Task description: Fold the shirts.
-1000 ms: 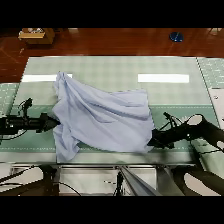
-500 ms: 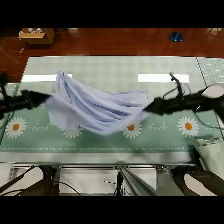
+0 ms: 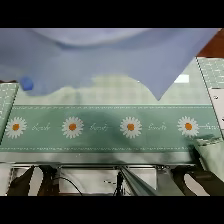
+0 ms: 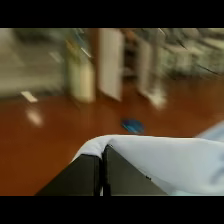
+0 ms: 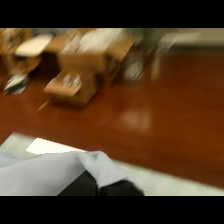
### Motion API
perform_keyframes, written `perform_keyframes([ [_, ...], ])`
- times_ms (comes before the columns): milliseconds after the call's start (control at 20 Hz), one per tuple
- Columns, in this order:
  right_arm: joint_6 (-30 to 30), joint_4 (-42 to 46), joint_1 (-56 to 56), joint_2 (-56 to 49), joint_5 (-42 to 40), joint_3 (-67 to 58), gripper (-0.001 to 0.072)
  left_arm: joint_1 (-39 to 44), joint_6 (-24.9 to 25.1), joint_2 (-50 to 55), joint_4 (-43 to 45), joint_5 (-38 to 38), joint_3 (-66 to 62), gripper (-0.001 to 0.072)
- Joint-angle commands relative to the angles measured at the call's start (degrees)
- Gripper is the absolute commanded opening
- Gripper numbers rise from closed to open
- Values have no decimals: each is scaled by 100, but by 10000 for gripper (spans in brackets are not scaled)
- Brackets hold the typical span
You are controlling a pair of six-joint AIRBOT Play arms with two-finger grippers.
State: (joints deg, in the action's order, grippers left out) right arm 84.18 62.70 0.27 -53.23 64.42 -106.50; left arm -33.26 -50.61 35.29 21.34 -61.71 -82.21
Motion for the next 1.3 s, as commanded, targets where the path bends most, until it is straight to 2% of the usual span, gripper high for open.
perform_keyframes([
  [0,643,1108,7,468,39,-693,34,-7,-944,-857,1419,1137,-704,25],
  [100,761,1172,7,699,474,-693,33,2,-1703,-1141,1993,796,-739,25],
  [200,778,1432,7,920,1270,-693,33,2,-2267,-1368,2371,79,-741,25],
  [400,778,2100,7,1285,2966,-693,33,-2,-2686,-1589,2712,-1759,-883,25],
  [550,756,2540,7,1357,4186,-693,33,-4,-2806,-1499,3036,-2492,-1421,25],
  [650,732,2415,13,1362,4203,-444,33,-7,-3112,-1266,3012,-3244,-1676,25],
  [750,664,2396,13,1349,4203,142,32,-4,-3121,-920,3012,-4400,-1609,25],
  [800,520,2406,13,1335,4199,551,32,52,-3202,-837,2994,-4350,-1445,25],
  [950,-11,2983,13,981,3995,1908,33,81,-2994,-568,3016,-4306,-680,25],
  [1100,-87,3182,13,151,2791,2221,33,127,-2957,-166,3014,-3735,243,25],
  [1250,-87,2518,13,-680,1364,2223,33,214,-2802,492,3014,-3296,737,25],
])
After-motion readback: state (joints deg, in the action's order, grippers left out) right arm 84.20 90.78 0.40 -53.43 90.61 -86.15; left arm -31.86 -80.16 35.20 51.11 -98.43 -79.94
